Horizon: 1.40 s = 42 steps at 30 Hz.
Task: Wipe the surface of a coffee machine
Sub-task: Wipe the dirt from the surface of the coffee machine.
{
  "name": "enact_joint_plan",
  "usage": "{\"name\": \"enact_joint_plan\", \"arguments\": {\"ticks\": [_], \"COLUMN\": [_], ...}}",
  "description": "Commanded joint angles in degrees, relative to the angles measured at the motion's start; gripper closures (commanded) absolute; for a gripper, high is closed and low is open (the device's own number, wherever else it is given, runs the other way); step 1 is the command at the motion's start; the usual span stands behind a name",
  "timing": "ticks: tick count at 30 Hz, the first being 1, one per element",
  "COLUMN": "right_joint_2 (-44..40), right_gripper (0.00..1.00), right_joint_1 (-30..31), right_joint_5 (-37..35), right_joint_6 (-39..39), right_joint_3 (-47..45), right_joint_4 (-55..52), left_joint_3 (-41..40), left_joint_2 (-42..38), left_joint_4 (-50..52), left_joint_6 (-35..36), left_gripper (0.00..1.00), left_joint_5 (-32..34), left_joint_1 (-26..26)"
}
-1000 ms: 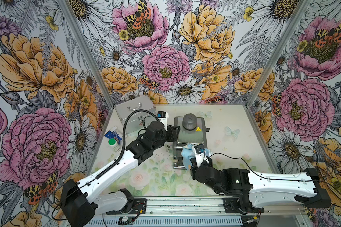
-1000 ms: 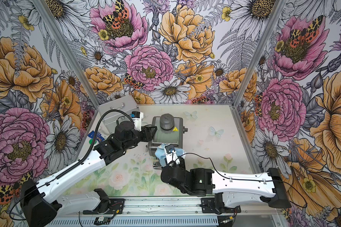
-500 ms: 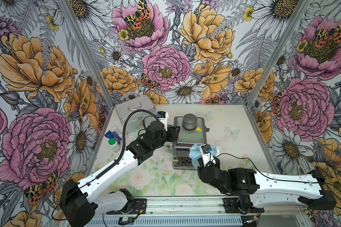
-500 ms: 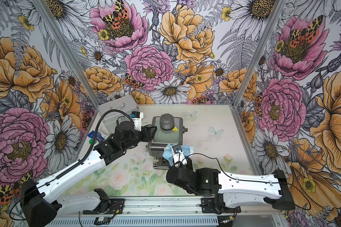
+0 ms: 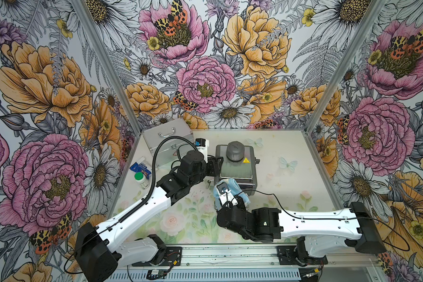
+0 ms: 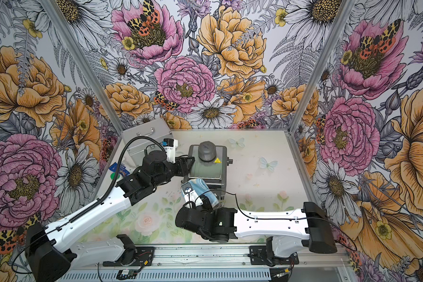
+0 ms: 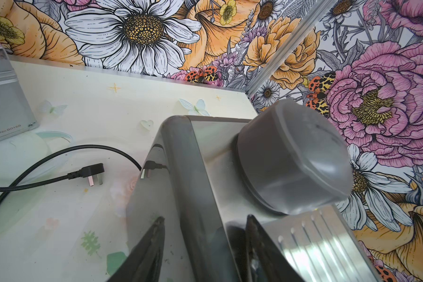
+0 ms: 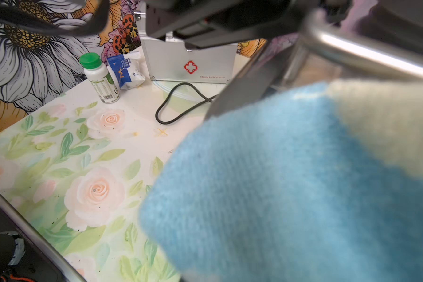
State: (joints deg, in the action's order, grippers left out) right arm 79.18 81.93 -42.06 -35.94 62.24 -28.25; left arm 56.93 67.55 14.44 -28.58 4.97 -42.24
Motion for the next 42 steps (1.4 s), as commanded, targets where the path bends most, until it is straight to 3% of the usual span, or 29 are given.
{"name": "enact_joint_plan", "arguments": {"ticks": [1,7,19,27,37,42], "right_joint_2": [0.27,-8.61,-26.85,-19.34,-2.45,-1.78], "right_gripper": [1.00,1.00,1.00,1.00,1.00,1.00], "right_joint_1": [-0.27,-2.79,-6.89,-5.44,-3.34,-3.93], "right_joint_5": [0.61,-0.29,-2.23,-2.02,2.80,2.03], "right_joint_6": [1.78,-1.93,-8.13,-6.94,1.23,2.05], "right_joint_3": [1.69,-6.31,-17.76,-13.28,-4.09,-3.86], "right_joint_4": [2.64,1.44,-11.10,-10.39,4.22,4.22], "left_joint_3": [-3.88,-3.75,-3.61,-3.97,-3.58,-3.53], "left_joint_2": [2.13,2.09,2.25,1.88,3.24,2.59], "left_joint_4": [11.45,11.46,11.52,11.58,11.47,11.41], "left_joint_6": [2.05,2.32,2.21,2.27,2.21,2.56], "left_gripper": [0.47,0.48,0.48,0.49,0.49,0.49], "left_joint_5": [-1.47,-1.50,-1.81,-1.80,-1.90,-2.17], "left_joint_1": [-1.62,-1.53,-1.44,-1.31,-1.22,-1.18]}}
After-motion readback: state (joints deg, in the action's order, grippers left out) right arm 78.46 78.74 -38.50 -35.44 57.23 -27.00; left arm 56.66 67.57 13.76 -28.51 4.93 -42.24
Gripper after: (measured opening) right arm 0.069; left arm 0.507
